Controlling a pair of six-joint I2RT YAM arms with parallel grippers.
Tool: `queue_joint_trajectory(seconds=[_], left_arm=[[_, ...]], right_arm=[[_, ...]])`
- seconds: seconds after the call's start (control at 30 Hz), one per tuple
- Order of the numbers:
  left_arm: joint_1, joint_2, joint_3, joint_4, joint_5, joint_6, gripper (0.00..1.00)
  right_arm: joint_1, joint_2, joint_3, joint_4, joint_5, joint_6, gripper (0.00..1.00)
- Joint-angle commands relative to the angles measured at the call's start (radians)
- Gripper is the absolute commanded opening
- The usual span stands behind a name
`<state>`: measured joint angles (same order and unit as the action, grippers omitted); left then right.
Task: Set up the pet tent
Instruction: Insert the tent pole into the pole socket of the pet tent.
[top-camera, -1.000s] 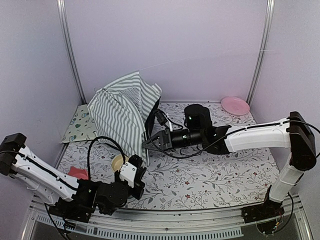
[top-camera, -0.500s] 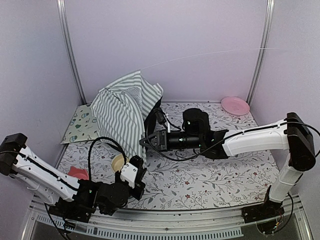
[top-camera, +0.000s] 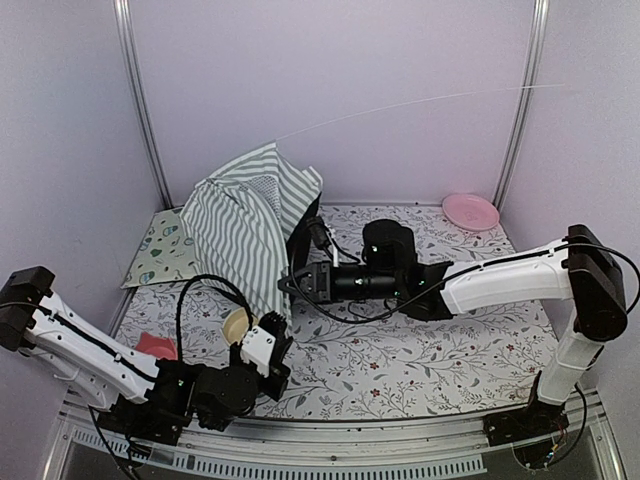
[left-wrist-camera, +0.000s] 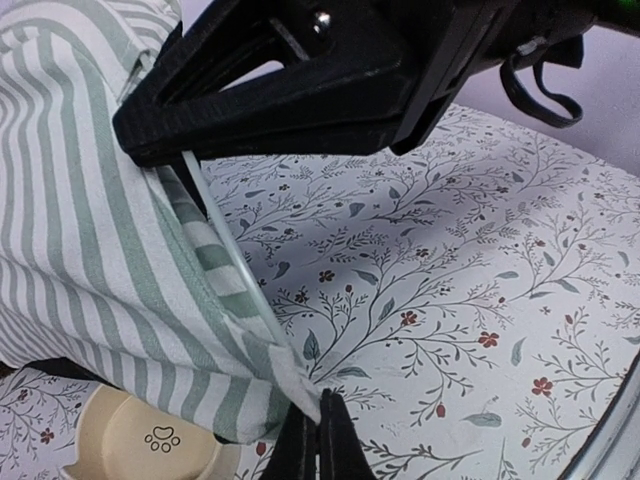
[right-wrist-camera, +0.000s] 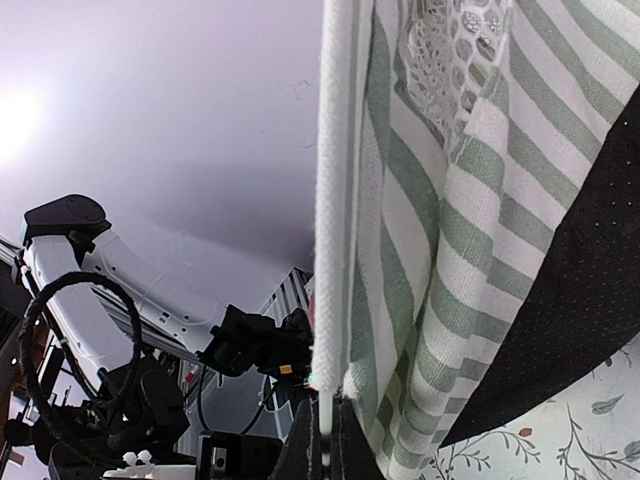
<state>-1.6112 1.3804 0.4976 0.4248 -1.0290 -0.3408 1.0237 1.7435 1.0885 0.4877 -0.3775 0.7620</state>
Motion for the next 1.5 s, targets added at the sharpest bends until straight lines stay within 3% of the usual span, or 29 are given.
queue_joint_trajectory(seconds=[0.0,0.5,1.47], left_arm=[[-0.086,0.01,-0.029,-0.052,0.222,0.019,0.0],[-0.08,-0.009,-0.038,-0.036,0.219,0.03,0.0],[-0.083,-0.005,-0.059,-0.026,0.241,0.019,0.0]], right_arm=[[-0.044,-0.012,0.052,0.268,0.236,-0.007,0.0],[-0.02,-0.019,0.015,0.254,0.264,-0.002,0.0],[-0.07,0.01,0.108,0.209,0.207,0.014,0.0]])
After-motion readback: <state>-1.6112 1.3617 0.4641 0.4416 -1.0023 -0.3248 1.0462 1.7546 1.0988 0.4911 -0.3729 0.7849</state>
